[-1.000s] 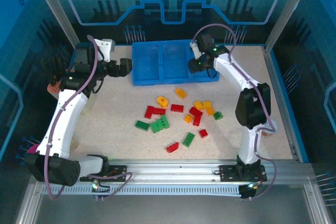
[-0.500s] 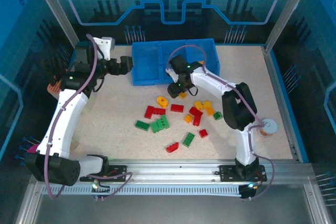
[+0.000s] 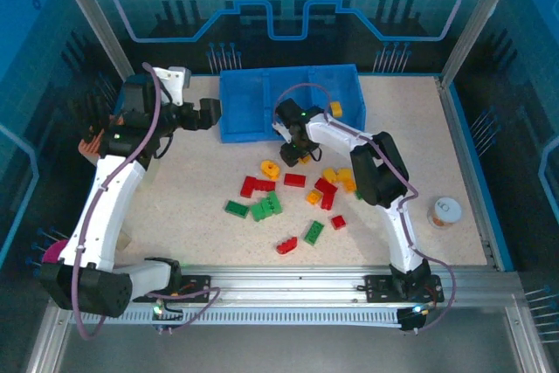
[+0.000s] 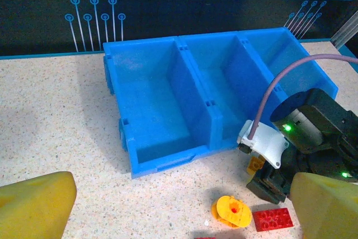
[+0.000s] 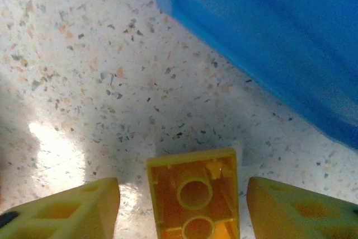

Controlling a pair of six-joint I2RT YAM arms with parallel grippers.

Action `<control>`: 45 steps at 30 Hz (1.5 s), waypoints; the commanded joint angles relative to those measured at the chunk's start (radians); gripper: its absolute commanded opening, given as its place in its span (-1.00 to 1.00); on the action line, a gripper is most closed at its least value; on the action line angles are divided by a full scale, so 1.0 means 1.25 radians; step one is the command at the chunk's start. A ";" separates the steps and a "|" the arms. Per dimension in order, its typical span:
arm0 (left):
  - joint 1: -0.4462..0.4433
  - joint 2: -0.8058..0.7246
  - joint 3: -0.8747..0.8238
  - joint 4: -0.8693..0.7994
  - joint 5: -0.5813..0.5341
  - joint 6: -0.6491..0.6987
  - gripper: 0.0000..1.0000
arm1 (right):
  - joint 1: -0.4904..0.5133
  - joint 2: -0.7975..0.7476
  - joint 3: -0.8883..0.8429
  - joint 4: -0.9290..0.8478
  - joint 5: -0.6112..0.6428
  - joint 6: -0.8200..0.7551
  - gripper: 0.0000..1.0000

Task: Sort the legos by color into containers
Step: Pick up the lego from the center of the table, then place the lego in the container.

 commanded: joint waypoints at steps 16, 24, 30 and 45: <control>-0.005 -0.020 0.011 0.007 0.012 -0.030 0.99 | -0.104 -0.249 -0.107 -0.075 -0.011 0.038 -0.38; -0.005 -0.015 0.031 -0.014 0.005 -0.021 0.99 | -0.204 -0.151 0.067 -0.028 0.026 0.029 -0.34; -0.005 -0.021 0.028 -0.035 -0.022 0.000 0.99 | -0.249 0.027 0.328 -0.041 0.057 -0.002 -0.33; -0.006 0.004 0.012 -0.052 -0.056 0.016 0.99 | -0.298 0.234 0.525 0.010 0.012 0.018 -0.17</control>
